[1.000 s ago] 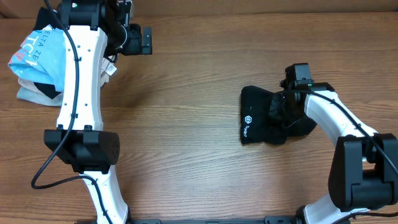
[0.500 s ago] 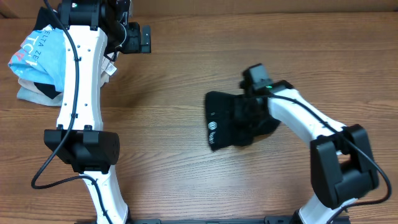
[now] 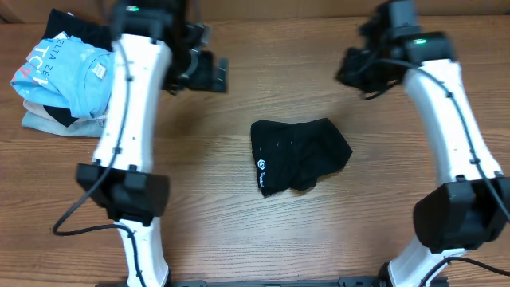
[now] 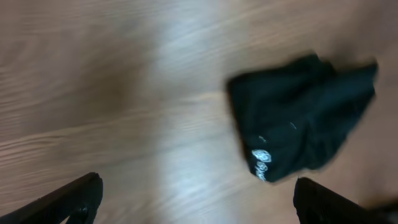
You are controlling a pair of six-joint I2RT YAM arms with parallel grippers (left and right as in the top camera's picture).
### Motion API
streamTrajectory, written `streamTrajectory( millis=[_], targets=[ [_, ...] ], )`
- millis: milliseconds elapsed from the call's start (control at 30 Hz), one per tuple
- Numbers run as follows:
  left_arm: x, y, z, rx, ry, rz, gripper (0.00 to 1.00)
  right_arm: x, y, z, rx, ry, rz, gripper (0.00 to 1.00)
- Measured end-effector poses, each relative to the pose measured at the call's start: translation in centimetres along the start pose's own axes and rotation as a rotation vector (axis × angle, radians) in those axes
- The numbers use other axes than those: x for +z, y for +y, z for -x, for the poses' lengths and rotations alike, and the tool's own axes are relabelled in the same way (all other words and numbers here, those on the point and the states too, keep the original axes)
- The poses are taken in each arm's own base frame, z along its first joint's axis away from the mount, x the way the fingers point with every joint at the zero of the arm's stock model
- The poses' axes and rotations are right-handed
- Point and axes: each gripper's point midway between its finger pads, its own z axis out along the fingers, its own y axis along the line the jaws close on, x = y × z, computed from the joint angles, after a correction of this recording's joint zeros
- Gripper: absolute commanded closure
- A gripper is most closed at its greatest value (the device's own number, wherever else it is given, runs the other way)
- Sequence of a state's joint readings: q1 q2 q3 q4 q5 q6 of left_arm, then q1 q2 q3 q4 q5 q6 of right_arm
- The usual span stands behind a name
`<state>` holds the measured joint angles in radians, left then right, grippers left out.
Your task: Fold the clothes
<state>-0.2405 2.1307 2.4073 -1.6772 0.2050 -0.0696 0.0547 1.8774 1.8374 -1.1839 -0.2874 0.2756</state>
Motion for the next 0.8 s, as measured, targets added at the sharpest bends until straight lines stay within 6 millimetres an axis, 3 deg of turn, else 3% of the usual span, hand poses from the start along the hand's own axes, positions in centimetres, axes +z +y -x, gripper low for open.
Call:
streamTrajectory(
  millis=[200, 333, 433, 533, 667, 800],
  targets=[
    [3.6, -9.1, -3.5, 0.258, 0.105, 0.005, 0.0, -2.1, -7.1, 0.5, 0.125, 0.021, -0.072, 0.6],
    [8.1, -12.8, -5.7, 0.377, 0.152, 0.015, 0.0, -3.0, -9.6, 0.5, 0.158, 0.024, -0.091, 0.59],
    [12.3, -14.0, -8.0, 0.457, 0.211, 0.026, 0.0, -3.5, -11.0, 0.6, 0.181, 0.019, -0.102, 0.57],
    [15.1, -14.1, -10.1, 0.55, 0.264, 0.034, 0.0, -3.7, -11.4, 0.5, 0.184, 0.02, -0.105, 0.56],
    [17.5, -13.7, -12.9, 0.695, 0.339, 0.033, 0.0, -3.7, -11.5, 0.5, 0.177, 0.019, -0.105, 0.54],
    [19.0, -12.9, -13.7, 0.768, 0.356, 0.04, 0.0, -3.7, -11.5, 0.5, 0.175, 0.021, -0.105, 0.53]
  ],
)
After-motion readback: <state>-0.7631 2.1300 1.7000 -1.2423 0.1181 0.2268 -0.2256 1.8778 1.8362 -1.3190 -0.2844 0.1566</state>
